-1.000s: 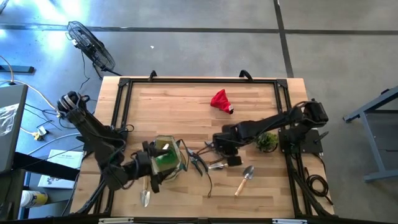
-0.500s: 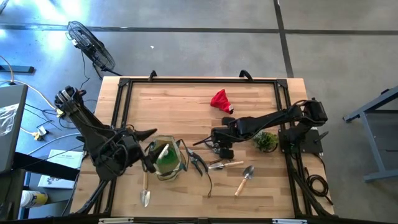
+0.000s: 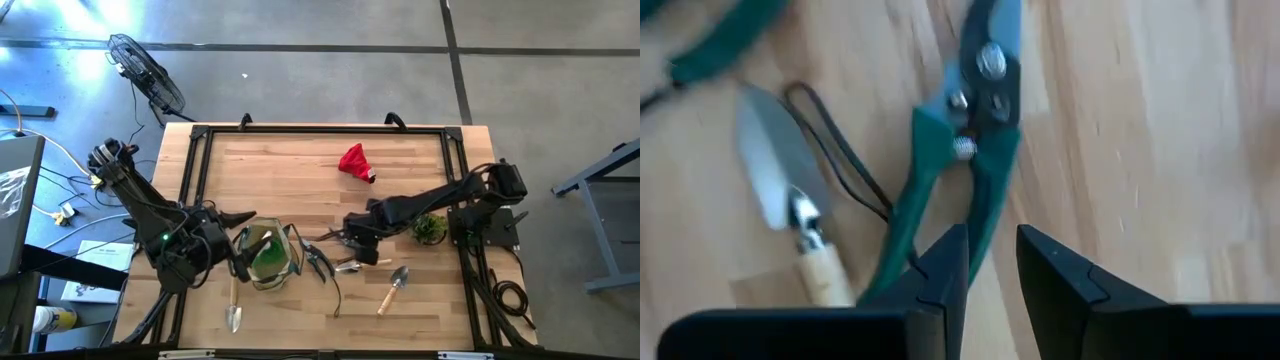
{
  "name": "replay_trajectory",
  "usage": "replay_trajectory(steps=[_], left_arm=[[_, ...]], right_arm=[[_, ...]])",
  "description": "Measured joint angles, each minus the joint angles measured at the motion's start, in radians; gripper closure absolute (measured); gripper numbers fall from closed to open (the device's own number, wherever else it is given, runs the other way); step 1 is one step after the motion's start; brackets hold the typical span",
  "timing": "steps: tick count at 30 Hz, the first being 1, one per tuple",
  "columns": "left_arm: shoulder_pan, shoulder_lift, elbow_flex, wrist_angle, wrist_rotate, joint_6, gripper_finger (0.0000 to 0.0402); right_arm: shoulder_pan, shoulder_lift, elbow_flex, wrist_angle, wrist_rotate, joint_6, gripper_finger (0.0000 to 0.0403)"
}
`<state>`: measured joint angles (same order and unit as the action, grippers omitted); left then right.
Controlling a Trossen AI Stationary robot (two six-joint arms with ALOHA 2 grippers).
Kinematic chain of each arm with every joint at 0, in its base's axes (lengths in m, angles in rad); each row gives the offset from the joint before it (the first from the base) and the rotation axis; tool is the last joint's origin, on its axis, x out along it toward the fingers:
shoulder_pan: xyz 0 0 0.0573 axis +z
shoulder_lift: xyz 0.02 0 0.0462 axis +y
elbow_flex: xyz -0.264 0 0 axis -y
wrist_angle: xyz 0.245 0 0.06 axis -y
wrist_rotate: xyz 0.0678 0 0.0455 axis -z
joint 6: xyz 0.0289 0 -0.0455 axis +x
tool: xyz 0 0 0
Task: Pick & Place Garden tools in Gardening bag
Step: Put the right green shears into the brown gardening bag
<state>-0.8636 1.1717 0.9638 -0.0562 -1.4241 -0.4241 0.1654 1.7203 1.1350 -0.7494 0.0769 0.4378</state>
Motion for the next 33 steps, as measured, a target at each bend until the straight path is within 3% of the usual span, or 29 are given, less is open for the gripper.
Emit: replay_trajectory(steps=[9,26,33], left_arm=[[0.000,0.000,0.000,-0.025,-0.031,0.008,0.0073],[0.000,0.000,0.000,-0.059,-0.050,0.007,0.0073],[0.000,0.000,0.000,-0.059,-0.003,0.007,0.0073]], right_arm=[[0.005,0.000,-0.104,0.101,-0.006,0.057,0.0323],[0.051,0.004,-0.106,0.179,0.010,0.057,0.0323],[0.042,0.004,-0.106,0.179,0.029,0.056,0.0323]])
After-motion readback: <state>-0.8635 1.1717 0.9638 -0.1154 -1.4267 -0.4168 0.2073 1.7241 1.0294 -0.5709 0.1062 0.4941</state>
